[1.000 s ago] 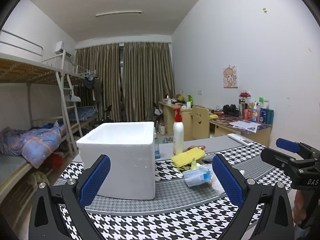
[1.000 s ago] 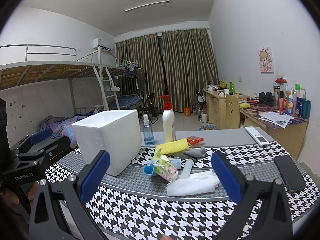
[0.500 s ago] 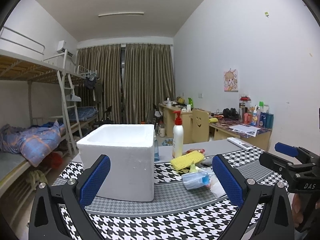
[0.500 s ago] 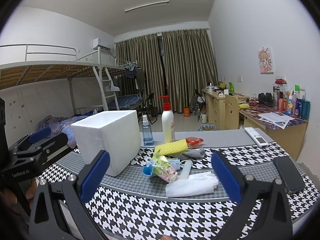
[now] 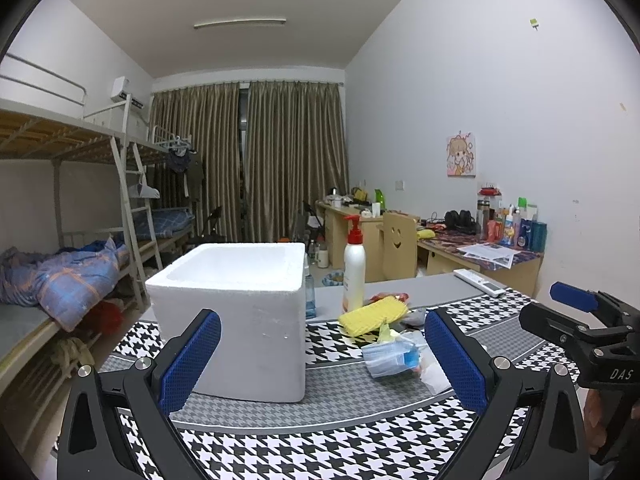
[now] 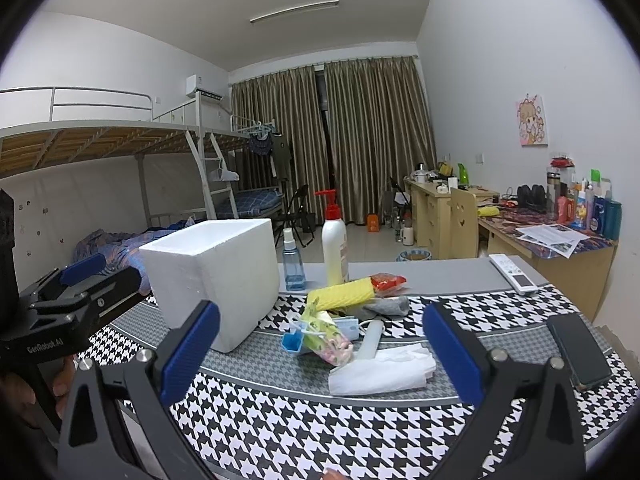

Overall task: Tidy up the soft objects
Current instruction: 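Move both tools toward the face mask and tissue on the table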

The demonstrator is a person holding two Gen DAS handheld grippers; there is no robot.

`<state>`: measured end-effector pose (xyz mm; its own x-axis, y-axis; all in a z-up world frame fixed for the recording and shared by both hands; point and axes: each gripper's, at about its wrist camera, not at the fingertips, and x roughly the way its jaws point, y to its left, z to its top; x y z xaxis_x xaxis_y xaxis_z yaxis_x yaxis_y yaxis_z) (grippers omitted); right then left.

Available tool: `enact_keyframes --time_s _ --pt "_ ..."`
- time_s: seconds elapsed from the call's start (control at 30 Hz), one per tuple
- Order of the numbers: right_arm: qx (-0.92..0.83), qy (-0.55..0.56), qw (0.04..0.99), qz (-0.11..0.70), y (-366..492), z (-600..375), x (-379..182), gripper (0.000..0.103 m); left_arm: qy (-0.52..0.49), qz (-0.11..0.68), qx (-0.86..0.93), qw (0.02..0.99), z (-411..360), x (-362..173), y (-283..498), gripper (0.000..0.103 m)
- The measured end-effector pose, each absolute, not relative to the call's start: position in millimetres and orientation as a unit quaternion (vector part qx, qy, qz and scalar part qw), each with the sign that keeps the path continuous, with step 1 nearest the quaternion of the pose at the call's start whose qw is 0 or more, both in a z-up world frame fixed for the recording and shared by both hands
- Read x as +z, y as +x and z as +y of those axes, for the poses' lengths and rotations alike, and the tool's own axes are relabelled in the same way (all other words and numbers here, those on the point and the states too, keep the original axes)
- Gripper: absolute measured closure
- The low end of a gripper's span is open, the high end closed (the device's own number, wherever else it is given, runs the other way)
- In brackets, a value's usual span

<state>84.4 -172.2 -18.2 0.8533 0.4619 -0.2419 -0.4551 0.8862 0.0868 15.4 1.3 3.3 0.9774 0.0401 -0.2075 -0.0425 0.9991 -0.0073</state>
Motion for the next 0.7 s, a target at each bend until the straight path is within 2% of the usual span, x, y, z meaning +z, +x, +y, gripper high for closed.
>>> enact_keyframes --time_s 0.7 --pt "0.229 0.011 0.96 0.164 116 -176 -25 0.001 -0.014 0.149 -0.019 0.989 -6 -3 53 0.001"
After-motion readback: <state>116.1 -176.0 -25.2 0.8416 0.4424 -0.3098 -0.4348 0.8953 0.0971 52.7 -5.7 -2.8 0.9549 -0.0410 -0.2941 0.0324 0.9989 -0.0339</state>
